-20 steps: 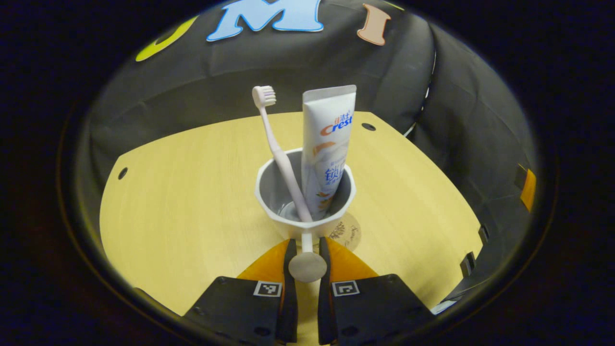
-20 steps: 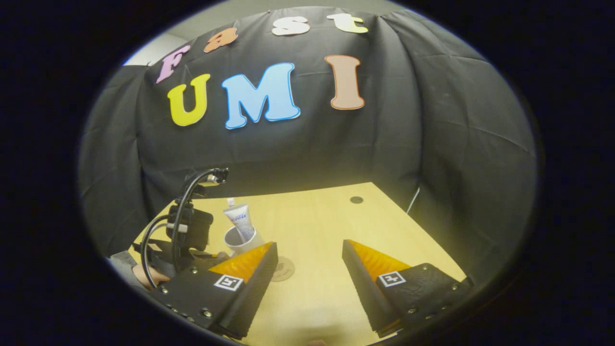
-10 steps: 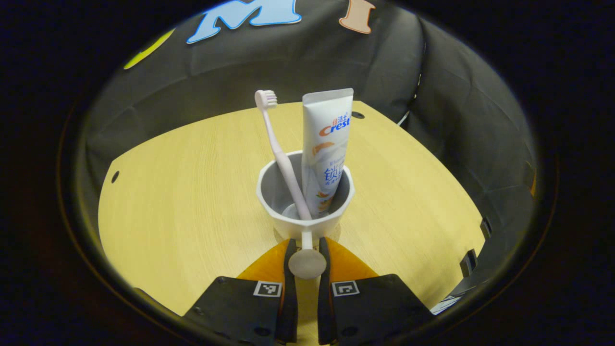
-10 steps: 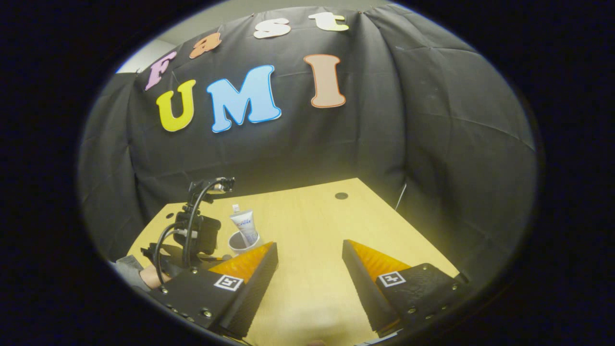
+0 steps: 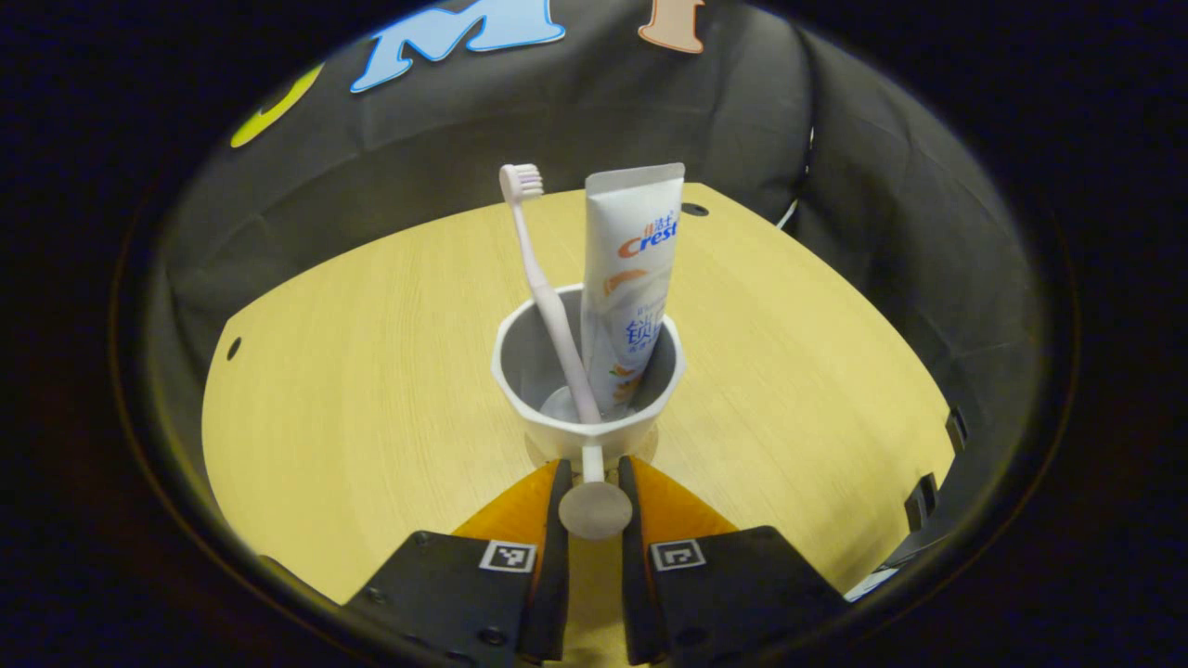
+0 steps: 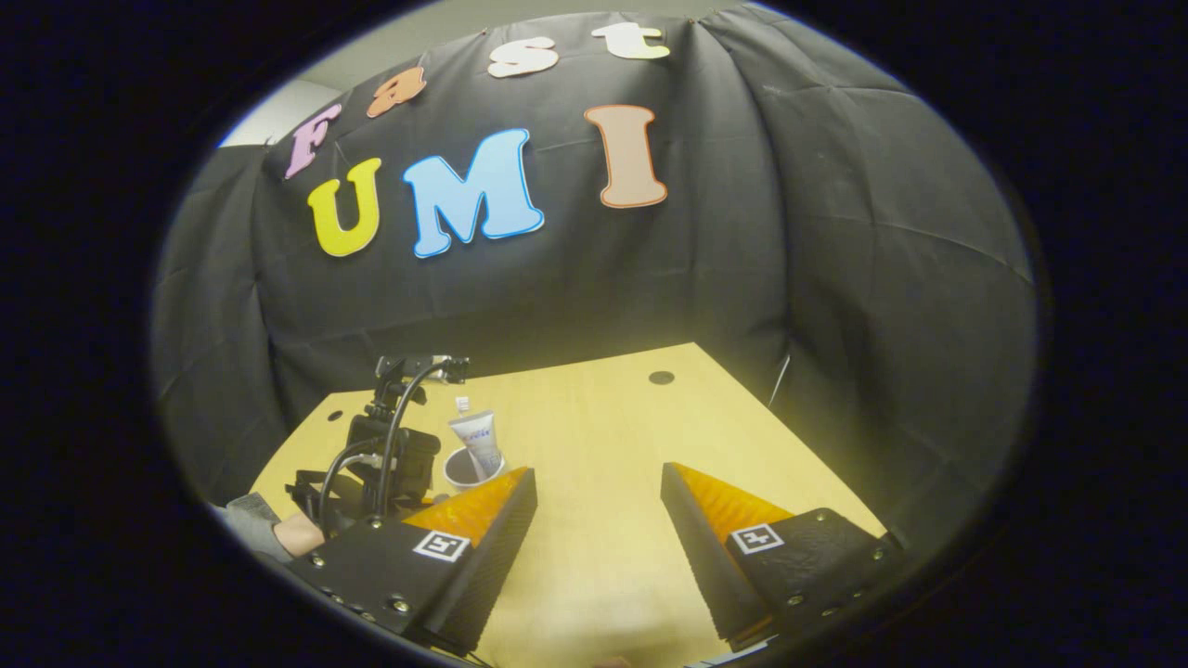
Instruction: Put the toothbrush and toothpaste on the desktop into the cup, then pick up the cup and place it on the coaster on the desktop.
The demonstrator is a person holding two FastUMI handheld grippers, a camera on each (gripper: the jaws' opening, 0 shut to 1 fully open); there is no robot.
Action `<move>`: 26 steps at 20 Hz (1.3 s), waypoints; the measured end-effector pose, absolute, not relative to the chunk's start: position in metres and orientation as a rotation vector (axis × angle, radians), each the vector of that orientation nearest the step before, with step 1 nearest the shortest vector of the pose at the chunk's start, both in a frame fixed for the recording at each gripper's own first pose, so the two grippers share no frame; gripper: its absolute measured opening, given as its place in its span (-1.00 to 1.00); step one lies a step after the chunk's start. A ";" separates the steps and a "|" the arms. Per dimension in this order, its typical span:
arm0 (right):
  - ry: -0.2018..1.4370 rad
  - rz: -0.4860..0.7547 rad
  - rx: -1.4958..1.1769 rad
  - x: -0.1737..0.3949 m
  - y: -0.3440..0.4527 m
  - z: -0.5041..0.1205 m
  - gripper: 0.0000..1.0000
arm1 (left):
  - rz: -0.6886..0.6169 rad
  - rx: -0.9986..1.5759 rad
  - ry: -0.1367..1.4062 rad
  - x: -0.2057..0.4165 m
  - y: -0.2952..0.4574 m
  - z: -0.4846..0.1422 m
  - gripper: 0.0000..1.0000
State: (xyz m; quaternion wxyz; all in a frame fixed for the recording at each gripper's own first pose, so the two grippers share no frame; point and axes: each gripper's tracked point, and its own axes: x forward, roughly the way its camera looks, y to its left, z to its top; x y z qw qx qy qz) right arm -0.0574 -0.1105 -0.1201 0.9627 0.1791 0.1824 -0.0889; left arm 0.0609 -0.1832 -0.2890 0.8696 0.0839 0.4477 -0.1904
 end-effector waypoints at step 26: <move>0.090 -0.038 0.212 -0.050 -0.080 -0.027 0.73 | -0.140 0.051 0.216 0.001 -0.105 -0.020 0.87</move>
